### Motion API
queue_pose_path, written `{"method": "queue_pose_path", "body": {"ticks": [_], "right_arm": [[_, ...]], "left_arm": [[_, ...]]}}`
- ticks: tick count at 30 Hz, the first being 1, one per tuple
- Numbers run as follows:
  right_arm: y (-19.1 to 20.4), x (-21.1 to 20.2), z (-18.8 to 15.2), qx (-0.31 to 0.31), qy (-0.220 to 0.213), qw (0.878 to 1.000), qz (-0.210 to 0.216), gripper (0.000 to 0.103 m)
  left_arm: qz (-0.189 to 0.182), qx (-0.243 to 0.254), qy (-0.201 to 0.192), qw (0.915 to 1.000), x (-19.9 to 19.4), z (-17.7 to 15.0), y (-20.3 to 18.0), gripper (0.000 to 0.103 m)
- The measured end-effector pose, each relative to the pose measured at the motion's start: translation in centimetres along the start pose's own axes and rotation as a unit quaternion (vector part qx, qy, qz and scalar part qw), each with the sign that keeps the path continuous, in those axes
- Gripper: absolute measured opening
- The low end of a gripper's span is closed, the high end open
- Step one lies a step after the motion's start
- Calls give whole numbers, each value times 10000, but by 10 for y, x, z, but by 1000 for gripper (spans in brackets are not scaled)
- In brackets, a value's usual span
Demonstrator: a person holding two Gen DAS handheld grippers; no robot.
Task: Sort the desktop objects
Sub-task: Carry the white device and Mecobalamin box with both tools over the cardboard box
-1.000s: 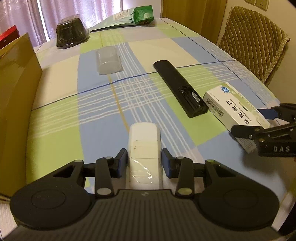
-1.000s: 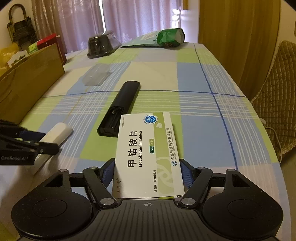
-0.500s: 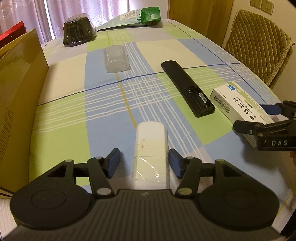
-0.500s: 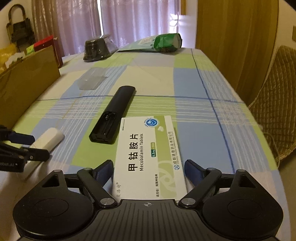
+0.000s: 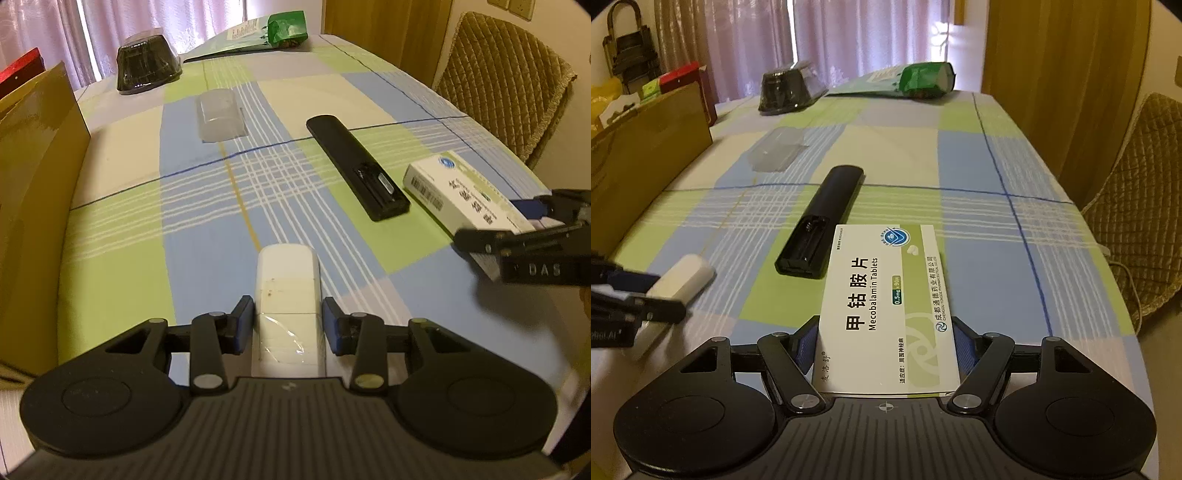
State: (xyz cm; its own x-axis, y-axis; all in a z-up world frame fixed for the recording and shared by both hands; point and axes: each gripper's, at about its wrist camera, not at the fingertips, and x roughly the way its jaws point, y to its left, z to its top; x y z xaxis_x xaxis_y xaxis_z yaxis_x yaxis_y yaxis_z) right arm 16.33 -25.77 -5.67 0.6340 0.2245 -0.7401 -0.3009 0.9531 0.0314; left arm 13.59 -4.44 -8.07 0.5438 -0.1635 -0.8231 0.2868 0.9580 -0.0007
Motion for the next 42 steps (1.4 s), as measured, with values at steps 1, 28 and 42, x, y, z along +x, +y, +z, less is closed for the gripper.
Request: {"method": "queue_pose_path", "body": {"ticks": [1, 28, 42], "right_arm": [[0, -4, 0, 54, -14, 10000, 14, 70], [85, -99, 27, -127, -552, 9974, 439, 70], [177, -100, 86, -639, -949, 9863, 1187, 70]], "left_arm": [[-10, -7, 6, 10000, -3, -2, 0, 34], [217, -548, -788, 9951, -131, -25, 35, 34], [679, -1040, -1382, 9826, -199, -16, 110, 34]]}}
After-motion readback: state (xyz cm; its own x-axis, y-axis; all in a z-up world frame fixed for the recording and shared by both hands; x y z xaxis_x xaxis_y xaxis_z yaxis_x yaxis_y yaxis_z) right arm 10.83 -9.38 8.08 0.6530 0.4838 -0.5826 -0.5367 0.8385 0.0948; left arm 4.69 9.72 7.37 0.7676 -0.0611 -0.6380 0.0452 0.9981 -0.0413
